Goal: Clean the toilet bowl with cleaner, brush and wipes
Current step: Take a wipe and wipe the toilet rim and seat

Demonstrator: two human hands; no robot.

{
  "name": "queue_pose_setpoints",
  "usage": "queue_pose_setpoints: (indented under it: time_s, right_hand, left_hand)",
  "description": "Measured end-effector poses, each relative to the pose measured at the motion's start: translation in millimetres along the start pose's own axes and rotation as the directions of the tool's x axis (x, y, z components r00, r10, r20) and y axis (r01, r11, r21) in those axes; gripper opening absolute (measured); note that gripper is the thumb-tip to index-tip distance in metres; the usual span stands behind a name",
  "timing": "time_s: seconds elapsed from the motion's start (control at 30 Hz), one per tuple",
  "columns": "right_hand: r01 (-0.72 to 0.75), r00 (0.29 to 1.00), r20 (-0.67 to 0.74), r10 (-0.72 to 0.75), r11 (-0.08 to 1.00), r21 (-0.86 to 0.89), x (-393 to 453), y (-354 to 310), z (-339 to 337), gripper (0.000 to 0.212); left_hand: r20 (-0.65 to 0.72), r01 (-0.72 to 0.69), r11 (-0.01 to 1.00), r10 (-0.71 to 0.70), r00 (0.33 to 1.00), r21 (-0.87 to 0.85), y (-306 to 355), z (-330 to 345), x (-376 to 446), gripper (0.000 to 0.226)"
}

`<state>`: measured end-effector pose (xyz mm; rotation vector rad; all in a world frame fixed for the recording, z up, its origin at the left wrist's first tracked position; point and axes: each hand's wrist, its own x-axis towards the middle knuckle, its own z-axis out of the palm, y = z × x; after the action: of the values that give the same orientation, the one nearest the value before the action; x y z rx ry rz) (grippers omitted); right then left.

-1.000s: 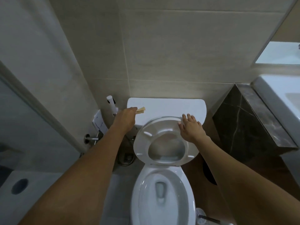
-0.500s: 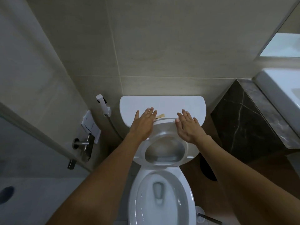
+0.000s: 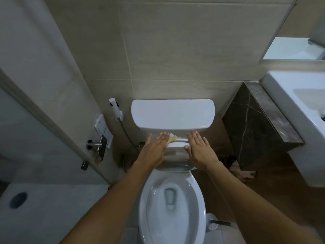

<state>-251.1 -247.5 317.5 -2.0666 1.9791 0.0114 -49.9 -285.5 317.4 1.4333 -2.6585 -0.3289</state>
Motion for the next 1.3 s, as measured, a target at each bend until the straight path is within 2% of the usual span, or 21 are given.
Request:
queue_pose_setpoints:
  time_s: [0.13, 0.2, 0.37, 0.53, 0.6, 0.77, 0.93, 1.03, 1.3]
  right_hand:
    - [0.059, 0.998, -0.03, -0.062, 0.995, -0.078, -43, -3, 23, 0.115]
    - [0.083, 0.995, -0.039, -0.088, 0.991, -0.101, -64, -4, 38, 0.12]
    - [0.147, 0.987, -0.056, -0.152, 0.985, -0.091, -115, -6, 83, 0.105]
    - [0.192, 0.974, -0.102, -0.204, 0.975, -0.116, -157, -4, 139, 0.076]
    - [0.224, 0.963, -0.118, -0.241, 0.964, -0.142, -169, -2, 164, 0.071]
    - [0.236, 0.95, -0.151, -0.275, 0.943, -0.233, -203, 0, 230, 0.069]
    - [0.238, 0.917, -0.238, -0.32, 0.918, -0.317, -223, 6, 292, 0.074]
    - [0.237, 0.899, -0.275, -0.341, 0.907, -0.349, -232, 11, 332, 0.077]
    - [0.239, 0.826, -0.39, -0.408, 0.878, -0.414, -245, 29, 429, 0.07]
  left_hand:
    - [0.032, -0.003, 1.0, 0.002, 0.999, 0.029, 13, 20, -44, 0.05]
    - [0.022, 0.012, 1.0, -0.012, 1.0, 0.026, 20, 34, -67, 0.052]
    - [-0.024, 0.022, 1.0, -0.022, 0.999, 0.006, 39, 75, -127, 0.06]
    - [-0.081, 0.003, 1.0, -0.003, 0.997, 0.01, 52, 121, -181, 0.054]
    - [-0.08, -0.008, 1.0, 0.008, 0.997, 0.005, 54, 140, -197, 0.057]
    - [-0.068, -0.052, 0.998, 0.054, 0.996, 0.02, 56, 191, -231, 0.061]
    - [-0.088, -0.078, 0.996, 0.073, 0.993, -0.054, 52, 250, -259, 0.081]
    - [-0.096, -0.12, 0.99, 0.113, 0.989, -0.068, 47, 283, -275, 0.078]
    - [-0.202, -0.177, 0.984, 0.171, 0.964, -0.009, 42, 376, -304, 0.073]
